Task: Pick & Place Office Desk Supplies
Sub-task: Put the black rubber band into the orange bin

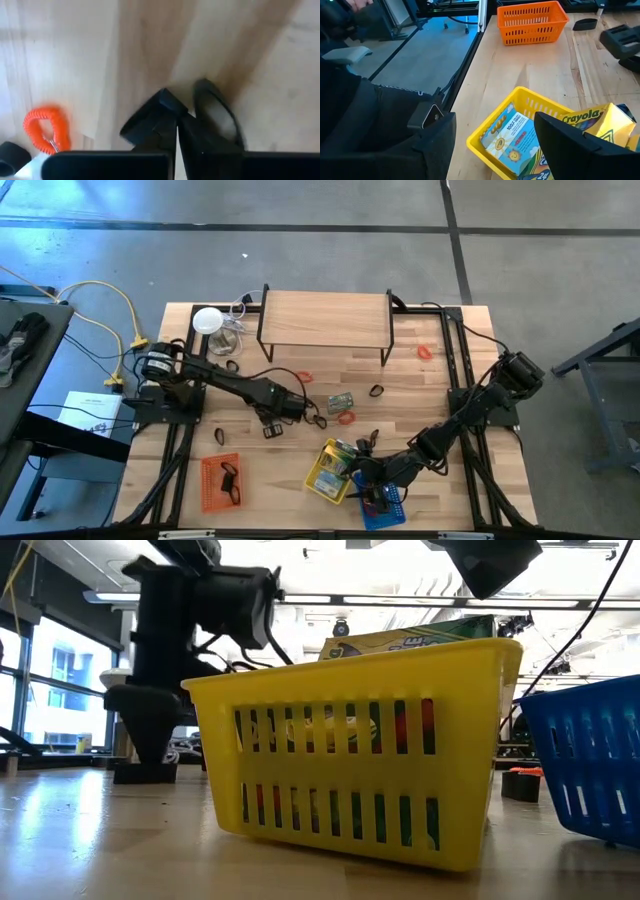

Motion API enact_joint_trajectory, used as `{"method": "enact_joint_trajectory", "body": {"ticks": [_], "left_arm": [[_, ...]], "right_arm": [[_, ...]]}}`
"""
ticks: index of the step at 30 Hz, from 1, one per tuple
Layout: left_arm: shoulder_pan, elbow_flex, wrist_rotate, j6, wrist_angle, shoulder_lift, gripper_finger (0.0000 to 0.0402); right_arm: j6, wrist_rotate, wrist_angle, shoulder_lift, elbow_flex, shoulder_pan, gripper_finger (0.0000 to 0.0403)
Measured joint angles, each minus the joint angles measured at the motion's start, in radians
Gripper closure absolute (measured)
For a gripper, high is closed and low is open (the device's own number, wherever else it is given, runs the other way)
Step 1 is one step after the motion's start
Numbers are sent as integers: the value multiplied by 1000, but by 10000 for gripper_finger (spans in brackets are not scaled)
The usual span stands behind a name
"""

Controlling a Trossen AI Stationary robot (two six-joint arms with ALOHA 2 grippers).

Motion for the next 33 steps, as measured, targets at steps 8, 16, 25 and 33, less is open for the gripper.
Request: {"method": "enact_joint_trajectory", "body": {"ticks": [8, 16, 25, 33], "left_arm": [[-121, 86, -55, -88, -115, -75, 400], [-286, 226, 42, -279, -236, -152, 401], [-660, 315, 304, -656, -249, -196, 401], [-920, 302, -13, -751, -279, -179, 399]], "right_arm": [[-4, 0, 2, 0, 0, 0, 147], [-3, 0, 7, 0, 0, 0, 147], [5, 0, 7, 0, 0, 0, 147], [7, 0, 26, 0, 0, 0, 147]]}}
